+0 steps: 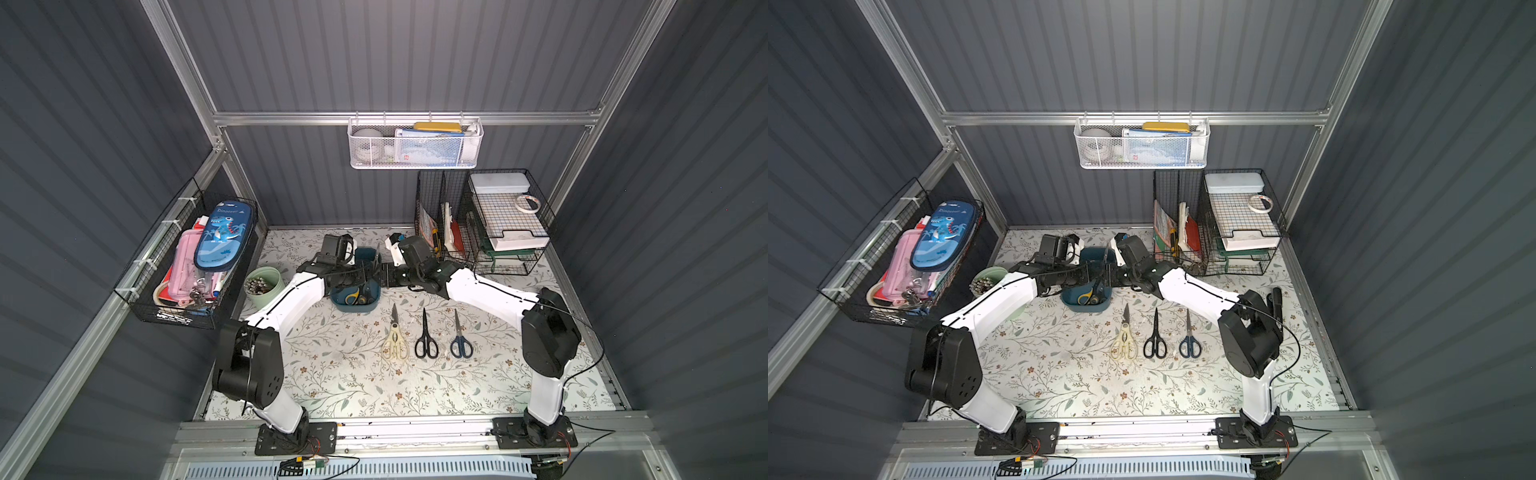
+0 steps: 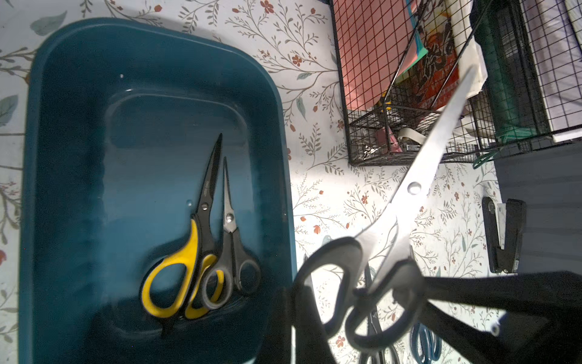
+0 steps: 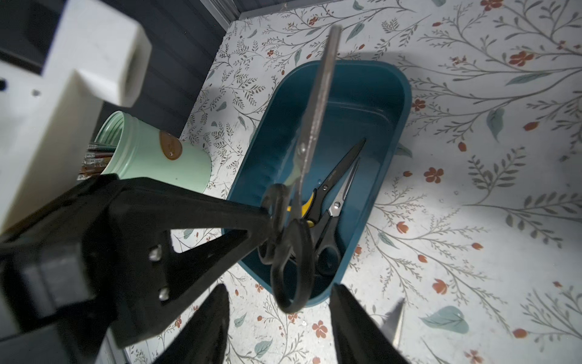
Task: Take the scissors out of the storage box
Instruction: Pick up the scissors from the storage box.
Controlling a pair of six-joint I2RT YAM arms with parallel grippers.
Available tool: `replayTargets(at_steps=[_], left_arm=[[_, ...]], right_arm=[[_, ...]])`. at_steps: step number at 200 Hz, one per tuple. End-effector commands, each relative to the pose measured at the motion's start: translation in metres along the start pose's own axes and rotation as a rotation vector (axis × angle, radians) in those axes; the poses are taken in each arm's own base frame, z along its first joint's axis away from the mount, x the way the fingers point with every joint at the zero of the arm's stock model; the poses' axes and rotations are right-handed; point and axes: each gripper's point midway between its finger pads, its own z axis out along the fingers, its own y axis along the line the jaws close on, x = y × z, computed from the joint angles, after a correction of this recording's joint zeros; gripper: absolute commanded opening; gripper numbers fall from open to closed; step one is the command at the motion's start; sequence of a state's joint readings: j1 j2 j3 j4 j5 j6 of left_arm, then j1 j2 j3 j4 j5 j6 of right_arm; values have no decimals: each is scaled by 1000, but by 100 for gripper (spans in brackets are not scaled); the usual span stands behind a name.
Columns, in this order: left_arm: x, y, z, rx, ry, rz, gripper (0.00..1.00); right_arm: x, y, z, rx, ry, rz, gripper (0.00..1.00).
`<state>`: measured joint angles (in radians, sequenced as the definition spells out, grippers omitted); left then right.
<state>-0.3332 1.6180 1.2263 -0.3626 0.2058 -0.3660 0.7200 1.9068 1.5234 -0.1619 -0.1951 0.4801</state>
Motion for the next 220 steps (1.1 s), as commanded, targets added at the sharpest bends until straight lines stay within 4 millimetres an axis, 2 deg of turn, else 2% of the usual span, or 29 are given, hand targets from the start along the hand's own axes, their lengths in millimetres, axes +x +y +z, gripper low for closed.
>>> replayTargets(at_steps=[1, 65, 111, 120, 129, 155, 184, 198, 220], left_arm=[[0, -10, -8, 49, -7, -1, 0], [3, -25, -7, 125, 6, -1, 0], [4, -26, -13, 126, 2, 7, 0], [6, -24, -14, 115, 1, 5, 15], [6, -20, -16, 93, -5, 5, 24], [1, 0, -21, -29, -32, -6, 43], [-10, 33, -30, -151, -62, -47, 48], [-18, 58, -30, -201, -75, -76, 48], [-25, 98, -27, -369, -73, -72, 49]], right_arm=[[-13, 2, -1, -22, -19, 2, 53], [-6, 4, 13, -77, 22, 23, 42], [-7, -4, 14, -75, 15, 86, 16], [-8, -8, 13, -75, 12, 110, 13], [-7, -11, 12, -76, 11, 130, 11], [-5, -23, 6, -53, 17, 168, 10], [7, -37, -1, -10, 60, 169, 9], [16, -39, -5, 4, 101, 160, 9], [28, -36, -8, -6, 127, 165, 10]])
